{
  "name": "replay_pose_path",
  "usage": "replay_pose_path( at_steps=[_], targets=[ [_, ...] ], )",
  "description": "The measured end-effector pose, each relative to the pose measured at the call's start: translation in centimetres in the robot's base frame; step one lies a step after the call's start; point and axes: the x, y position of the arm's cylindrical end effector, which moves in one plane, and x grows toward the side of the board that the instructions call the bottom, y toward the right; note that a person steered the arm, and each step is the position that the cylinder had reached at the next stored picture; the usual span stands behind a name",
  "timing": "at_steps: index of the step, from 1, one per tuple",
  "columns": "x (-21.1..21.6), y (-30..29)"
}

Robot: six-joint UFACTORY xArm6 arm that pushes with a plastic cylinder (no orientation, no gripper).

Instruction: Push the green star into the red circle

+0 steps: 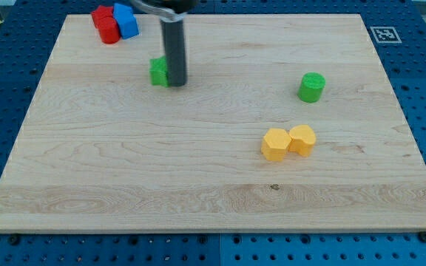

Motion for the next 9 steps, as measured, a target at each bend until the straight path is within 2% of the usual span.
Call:
replay_pose_path(
  at_steps=[3, 4, 5, 6, 7, 8, 9],
  targets=[
    [-4.1, -12.4],
    [-5.8, -14.6],
    [-6.7, -15.5],
    [-2.9, -16.3],
    [-0.7, -14.0],
    [-1.1, -9.2],
    [-2.9, -7.9]
  ],
)
